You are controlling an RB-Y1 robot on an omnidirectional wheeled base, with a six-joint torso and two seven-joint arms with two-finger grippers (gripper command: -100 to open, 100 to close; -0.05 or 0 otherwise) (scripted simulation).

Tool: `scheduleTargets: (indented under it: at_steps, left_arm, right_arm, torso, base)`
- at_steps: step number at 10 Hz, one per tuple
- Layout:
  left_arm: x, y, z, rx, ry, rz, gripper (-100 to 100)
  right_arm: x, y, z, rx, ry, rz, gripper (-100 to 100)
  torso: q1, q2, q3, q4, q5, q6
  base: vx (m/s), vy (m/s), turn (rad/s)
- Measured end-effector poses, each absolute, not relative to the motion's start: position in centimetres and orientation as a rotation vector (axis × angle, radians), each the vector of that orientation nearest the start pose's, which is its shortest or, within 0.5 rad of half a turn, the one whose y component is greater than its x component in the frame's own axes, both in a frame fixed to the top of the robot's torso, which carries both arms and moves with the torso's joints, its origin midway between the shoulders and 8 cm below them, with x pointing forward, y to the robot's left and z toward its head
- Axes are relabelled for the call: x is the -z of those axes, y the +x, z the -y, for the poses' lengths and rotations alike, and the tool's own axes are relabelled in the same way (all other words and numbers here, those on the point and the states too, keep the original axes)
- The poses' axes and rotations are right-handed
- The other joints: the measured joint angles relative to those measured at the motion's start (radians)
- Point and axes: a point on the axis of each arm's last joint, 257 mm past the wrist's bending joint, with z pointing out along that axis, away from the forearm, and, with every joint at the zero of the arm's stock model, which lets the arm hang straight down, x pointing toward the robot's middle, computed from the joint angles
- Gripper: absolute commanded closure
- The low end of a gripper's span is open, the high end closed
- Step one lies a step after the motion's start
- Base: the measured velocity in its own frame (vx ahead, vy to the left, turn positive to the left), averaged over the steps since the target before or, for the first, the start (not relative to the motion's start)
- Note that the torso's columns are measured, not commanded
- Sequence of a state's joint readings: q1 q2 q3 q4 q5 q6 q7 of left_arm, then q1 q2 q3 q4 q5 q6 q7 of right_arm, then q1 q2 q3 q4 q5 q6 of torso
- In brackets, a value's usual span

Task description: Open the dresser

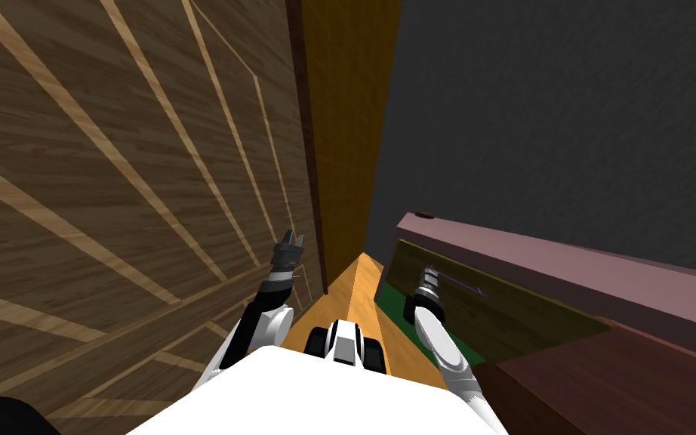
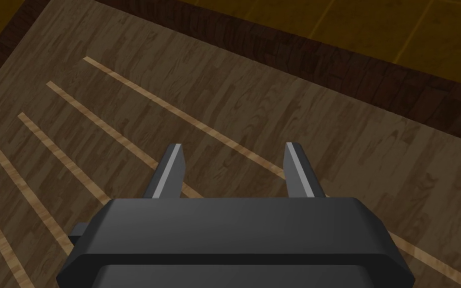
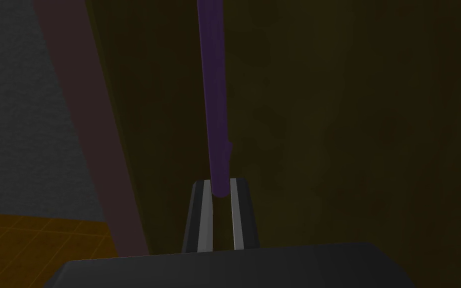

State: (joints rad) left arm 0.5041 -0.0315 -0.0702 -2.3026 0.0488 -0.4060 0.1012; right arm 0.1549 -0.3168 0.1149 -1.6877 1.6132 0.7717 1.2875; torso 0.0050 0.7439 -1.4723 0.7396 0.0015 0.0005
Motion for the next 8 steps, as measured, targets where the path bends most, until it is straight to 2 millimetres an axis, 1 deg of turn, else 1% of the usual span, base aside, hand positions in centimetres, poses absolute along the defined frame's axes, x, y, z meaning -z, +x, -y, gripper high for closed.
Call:
scheduleTargets:
  at_steps: [2, 4, 7, 8]
  left_arm:
    - [-1.5, 35.7, -26.6, 1.479, -0.82, -0.577, 0]
    - [-1.5, 35.7, -26.6, 1.479, -0.82, -0.577, 0]
    - [-1.5, 35.7, -26.6, 1.479, -0.82, -0.577, 0]
    - [-1.5, 35.7, -26.6, 1.479, -0.82, -0.577, 0]
  right_arm:
    - [18.6, 44.3, 43.6, 1.789, -0.762, -1.484, 100]
    - [19.0, 44.3, 43.2, 1.78, -0.771, -1.489, 100]
    - [18.7, 44.2, 42.4, 1.775, -0.774, -1.48, 100]
    - [18.8, 44.0, 42.3, 1.776, -0.775, -1.482, 100]
  torso:
    - [-0.002, -0.002, -0.002, 0.001, 0.001, -0.001]
    - [-0.006, -0.006, -0.004, 0.001, 0.001, 0.0]
    - [-0.002, -0.003, -0.002, 0.0, 0.0, 0.001]
    - [-0.002, -0.004, -0.003, 0.0, 0.001, 0.0]
  base:
    - [-0.164, 0.111, -0.023]
    - [-0.11, 0.05, -0.002]
    - [-0.145, 0.127, -0.027]
    - [-0.065, 0.061, -0.014]
